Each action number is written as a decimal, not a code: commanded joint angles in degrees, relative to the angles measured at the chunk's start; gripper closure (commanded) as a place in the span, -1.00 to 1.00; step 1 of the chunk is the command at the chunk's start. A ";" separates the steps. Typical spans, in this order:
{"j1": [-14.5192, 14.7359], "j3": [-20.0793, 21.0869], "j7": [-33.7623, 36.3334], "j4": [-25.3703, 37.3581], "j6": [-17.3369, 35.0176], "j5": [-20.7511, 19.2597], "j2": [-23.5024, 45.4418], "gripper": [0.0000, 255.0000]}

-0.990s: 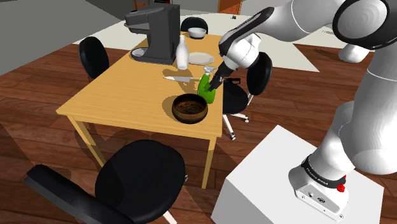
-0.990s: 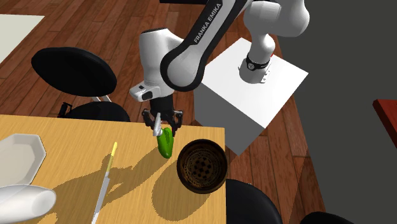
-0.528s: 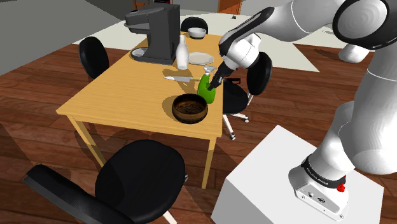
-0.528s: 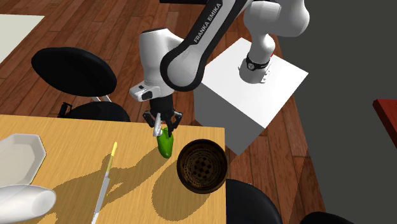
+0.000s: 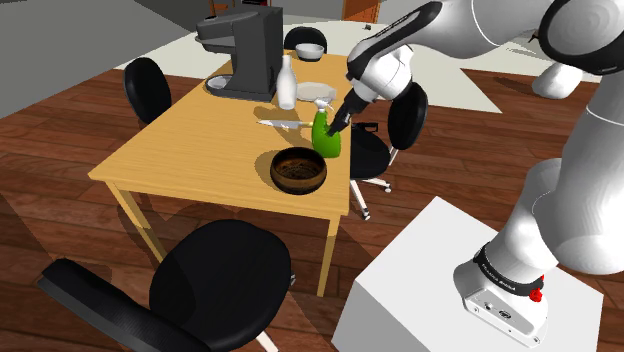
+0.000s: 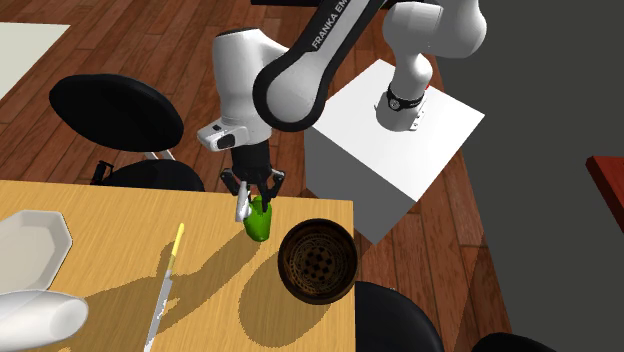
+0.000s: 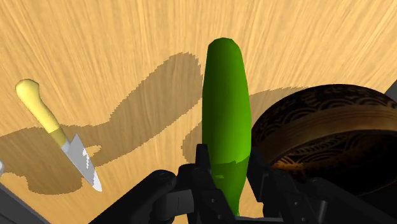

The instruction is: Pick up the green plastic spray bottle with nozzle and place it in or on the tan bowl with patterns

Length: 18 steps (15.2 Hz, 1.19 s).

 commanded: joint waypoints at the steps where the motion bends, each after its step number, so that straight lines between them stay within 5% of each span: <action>1: 0.45 -0.49 1.73 -0.17 -0.41 -1.98 -1.35 1.00; 18: 1.92 -2.71 15.18 2.98 -6.98 -16.73 -10.01 1.00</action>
